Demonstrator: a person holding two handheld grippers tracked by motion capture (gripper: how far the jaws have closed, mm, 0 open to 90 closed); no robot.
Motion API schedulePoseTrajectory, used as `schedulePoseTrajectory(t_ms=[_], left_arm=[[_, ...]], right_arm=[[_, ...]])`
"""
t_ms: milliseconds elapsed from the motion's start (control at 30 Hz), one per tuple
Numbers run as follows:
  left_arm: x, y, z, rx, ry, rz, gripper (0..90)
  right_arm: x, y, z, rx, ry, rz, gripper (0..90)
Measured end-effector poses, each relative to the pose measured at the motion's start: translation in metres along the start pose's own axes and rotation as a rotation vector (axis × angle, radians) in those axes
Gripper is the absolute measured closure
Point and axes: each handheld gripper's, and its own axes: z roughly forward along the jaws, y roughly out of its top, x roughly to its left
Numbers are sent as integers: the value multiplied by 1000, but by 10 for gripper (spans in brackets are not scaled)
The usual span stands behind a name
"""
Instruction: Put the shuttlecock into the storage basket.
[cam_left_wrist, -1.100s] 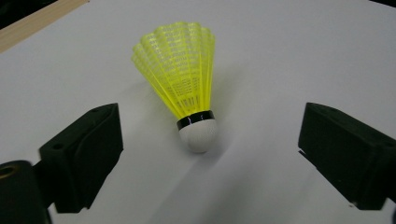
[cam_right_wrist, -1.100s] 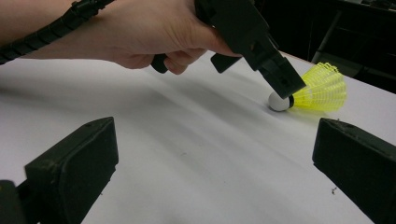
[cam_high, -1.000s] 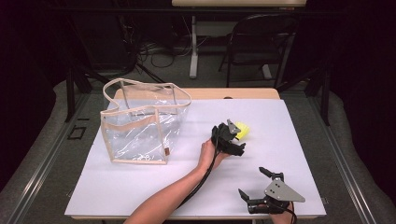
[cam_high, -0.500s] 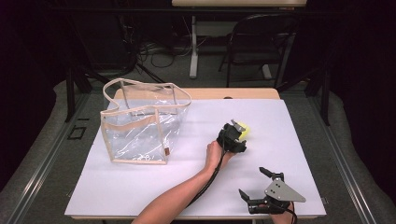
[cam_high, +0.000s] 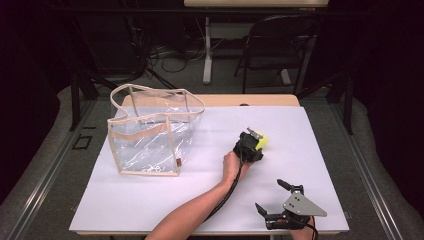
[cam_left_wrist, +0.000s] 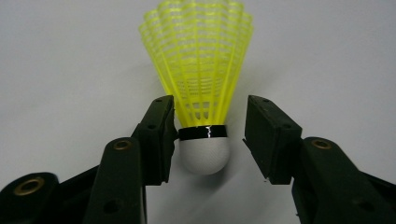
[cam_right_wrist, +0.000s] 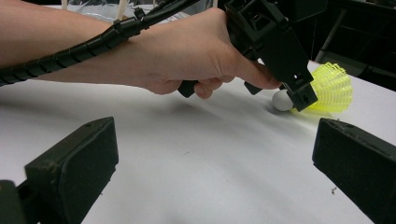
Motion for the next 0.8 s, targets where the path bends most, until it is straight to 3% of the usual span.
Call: schedulePoseTrajectory(t_ms=[333,800], left_arm=[[9,-6,7,10,-27,-79,608],[12,-5,2,-9,-52,-82,642]], right_arm=[[0,0,0,-1,4,-1,0],[0,0,0,-2,3,-5,0]])
